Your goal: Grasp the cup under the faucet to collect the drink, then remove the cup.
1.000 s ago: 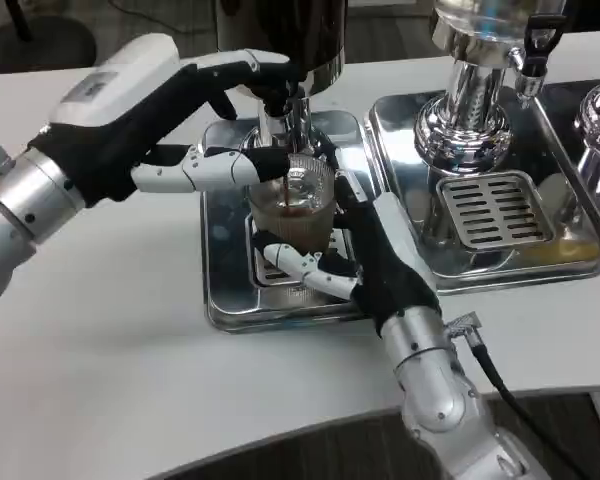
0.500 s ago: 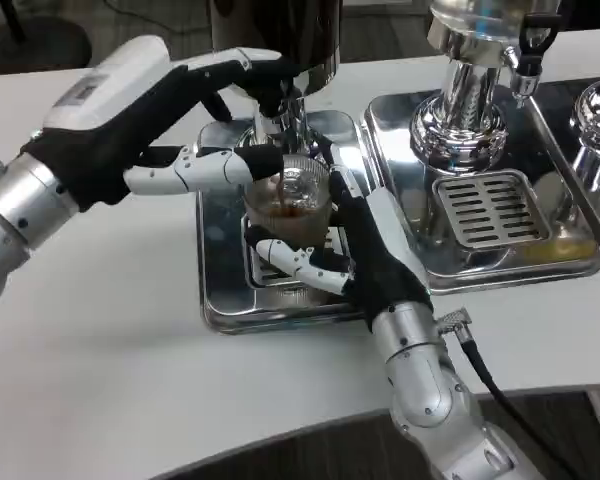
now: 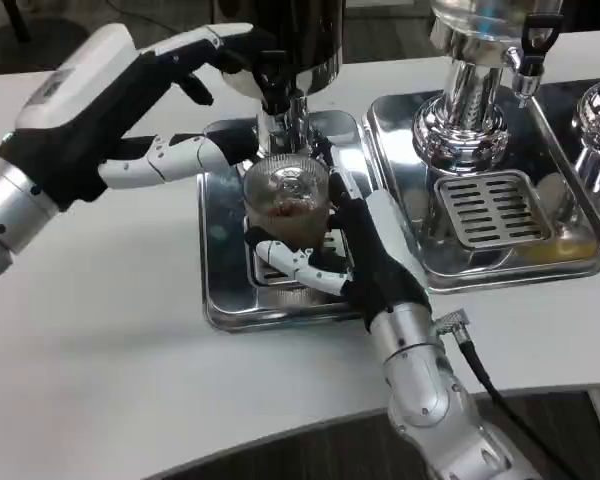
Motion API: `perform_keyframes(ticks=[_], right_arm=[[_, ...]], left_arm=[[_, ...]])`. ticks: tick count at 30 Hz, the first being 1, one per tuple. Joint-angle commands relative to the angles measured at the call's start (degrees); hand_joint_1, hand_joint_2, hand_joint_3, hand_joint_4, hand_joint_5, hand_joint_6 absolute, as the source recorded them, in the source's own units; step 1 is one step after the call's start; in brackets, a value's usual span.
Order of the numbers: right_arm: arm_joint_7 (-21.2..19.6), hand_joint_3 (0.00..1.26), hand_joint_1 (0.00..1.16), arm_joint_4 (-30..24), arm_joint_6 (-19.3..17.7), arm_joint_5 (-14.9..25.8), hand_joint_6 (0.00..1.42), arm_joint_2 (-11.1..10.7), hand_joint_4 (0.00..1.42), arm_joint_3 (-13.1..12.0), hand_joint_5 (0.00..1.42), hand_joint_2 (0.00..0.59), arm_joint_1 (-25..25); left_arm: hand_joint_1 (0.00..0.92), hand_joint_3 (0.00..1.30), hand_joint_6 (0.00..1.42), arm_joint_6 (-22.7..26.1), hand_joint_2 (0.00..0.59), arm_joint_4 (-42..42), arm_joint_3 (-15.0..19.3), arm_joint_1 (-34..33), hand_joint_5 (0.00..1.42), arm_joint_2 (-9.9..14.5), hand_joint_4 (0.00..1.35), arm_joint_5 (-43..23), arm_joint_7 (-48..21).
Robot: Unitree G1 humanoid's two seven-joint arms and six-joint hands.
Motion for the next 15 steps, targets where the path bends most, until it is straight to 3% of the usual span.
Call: perform_keyframes(ticks=[1, 15], right_arm=[[-0.6, 0.0, 0.64, 0.6, 0.0, -0.3, 0.27, 0.8, 0.0, 0.3, 0.09, 0.163, -0.8], [-2.0, 0.0, 0.63, 2.0, 0.3, -0.5, 0.28, 1.1, 0.0, 0.4, 0.12, 0.168, -1.5]], left_arm=[[0.0, 0.22, 0.45, 1.8, 0.059, -0.8, 2.4, 2.0, 0.23, -0.1, 0.17, -1.6, 0.6], [0.0, 0.21, 0.42, 8.4, 0.063, -2.7, 6.9, 6.9, 0.19, 0.7, 0.13, -0.7, 2.3]])
